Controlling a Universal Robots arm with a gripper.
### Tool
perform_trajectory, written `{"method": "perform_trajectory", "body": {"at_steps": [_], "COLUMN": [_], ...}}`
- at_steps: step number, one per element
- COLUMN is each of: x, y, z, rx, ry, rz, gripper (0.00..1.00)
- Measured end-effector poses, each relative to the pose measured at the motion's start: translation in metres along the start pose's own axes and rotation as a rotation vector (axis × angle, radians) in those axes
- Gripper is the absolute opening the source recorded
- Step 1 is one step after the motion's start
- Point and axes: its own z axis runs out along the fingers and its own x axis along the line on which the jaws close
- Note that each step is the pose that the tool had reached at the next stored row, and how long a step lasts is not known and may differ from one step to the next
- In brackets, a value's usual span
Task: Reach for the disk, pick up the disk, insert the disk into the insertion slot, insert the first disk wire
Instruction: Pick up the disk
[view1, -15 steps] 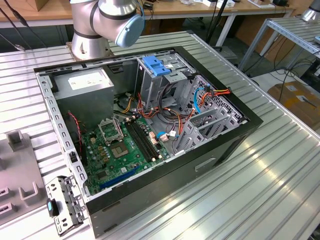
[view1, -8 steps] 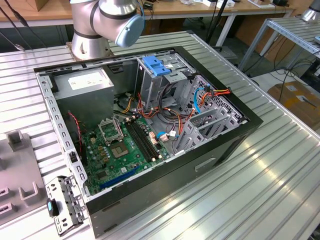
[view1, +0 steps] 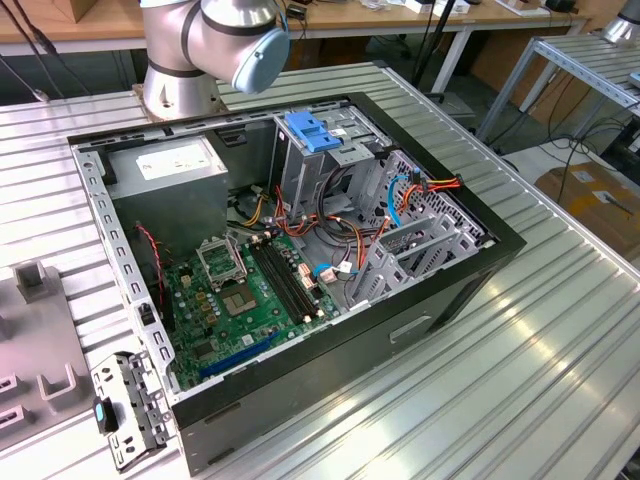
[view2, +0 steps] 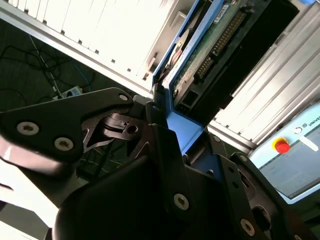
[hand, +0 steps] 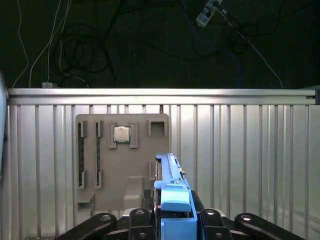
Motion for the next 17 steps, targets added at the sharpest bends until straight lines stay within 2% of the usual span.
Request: {"method": "perform_trajectory", "body": {"at_steps": [7,10,14,17], "x": [-0.0002,-0.0003,-0.0005,-0.0006], "y": [-0.0187,-0.0211,-0.0226,-0.0258], "z": [-0.0001,-0.0008,-0.0064,-0.0073], "rx": [0.0,-0.0002,-0.0001,0.0], "ry": [0.0,0.0001,0.0001,0.0], "rz": [0.0,0.0,0.0,0.0], "gripper": [0.37,0.37,0.37,0.37]}}
